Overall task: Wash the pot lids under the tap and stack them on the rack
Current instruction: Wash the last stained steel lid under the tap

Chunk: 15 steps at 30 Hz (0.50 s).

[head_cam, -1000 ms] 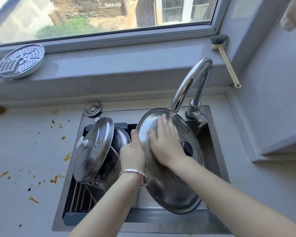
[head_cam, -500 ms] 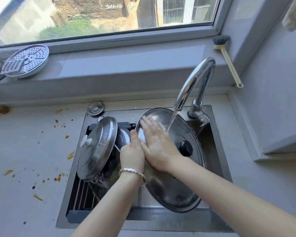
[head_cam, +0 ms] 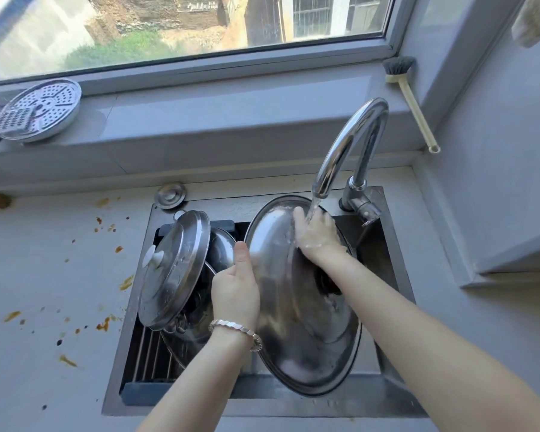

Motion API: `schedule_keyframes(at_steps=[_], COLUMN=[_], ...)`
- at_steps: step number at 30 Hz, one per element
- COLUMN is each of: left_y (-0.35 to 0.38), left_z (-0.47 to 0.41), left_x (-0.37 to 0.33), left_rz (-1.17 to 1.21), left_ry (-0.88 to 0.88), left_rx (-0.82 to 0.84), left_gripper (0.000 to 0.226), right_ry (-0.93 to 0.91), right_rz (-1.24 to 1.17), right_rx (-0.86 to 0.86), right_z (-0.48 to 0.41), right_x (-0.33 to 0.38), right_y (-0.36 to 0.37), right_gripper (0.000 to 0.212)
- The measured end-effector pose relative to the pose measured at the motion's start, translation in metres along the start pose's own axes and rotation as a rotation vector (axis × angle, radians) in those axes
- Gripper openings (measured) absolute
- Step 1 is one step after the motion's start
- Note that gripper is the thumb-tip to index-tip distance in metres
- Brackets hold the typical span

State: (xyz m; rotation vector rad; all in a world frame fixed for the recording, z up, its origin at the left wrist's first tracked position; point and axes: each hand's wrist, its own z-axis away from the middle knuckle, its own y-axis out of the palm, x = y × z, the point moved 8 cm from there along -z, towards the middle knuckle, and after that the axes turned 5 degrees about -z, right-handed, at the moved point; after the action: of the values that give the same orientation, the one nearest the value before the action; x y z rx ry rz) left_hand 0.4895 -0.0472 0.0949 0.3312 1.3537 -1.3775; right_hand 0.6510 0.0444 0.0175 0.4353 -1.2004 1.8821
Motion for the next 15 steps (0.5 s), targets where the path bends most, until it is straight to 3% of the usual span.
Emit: schedule_keyframes(at_steps=[2,4,6,10,15], left_y=[0.000,0.002,0.002,-0.003,-0.019], left_z=[0.003,0.003,-0.003,-0.016,-0.018], left_x=[-0.004,-0.007,-0.007,-0.007,0.000], left_rz=[-0.009,-0.013,0.006,0.106,0.165], left_ry=[0.048,0.052,0.001,-0.133,-0.202], left_rx=[0.000,0.002,-0.025,-0.056,-0.103], left_gripper=[0.062,0.062,0.060,0.059,0.053], right_ry=[0.204,0.216,-0.014,-0.687,-1.014], right_rz=[-0.072,-0.122,-0.101,0.053,0.206], right_rx=[0.019,-0.063,-0.131,-0.118,-0.121], right_z=[-0.014,-0.012,0.008,0.087,0.129], right_x=[-0.016,-0.011,0.018,0.076,0.039], right_y=[-0.003,-0.007,-0.005,0.027,0.039], right_gripper=[0.076,0.073,0.066,0.070,0.057])
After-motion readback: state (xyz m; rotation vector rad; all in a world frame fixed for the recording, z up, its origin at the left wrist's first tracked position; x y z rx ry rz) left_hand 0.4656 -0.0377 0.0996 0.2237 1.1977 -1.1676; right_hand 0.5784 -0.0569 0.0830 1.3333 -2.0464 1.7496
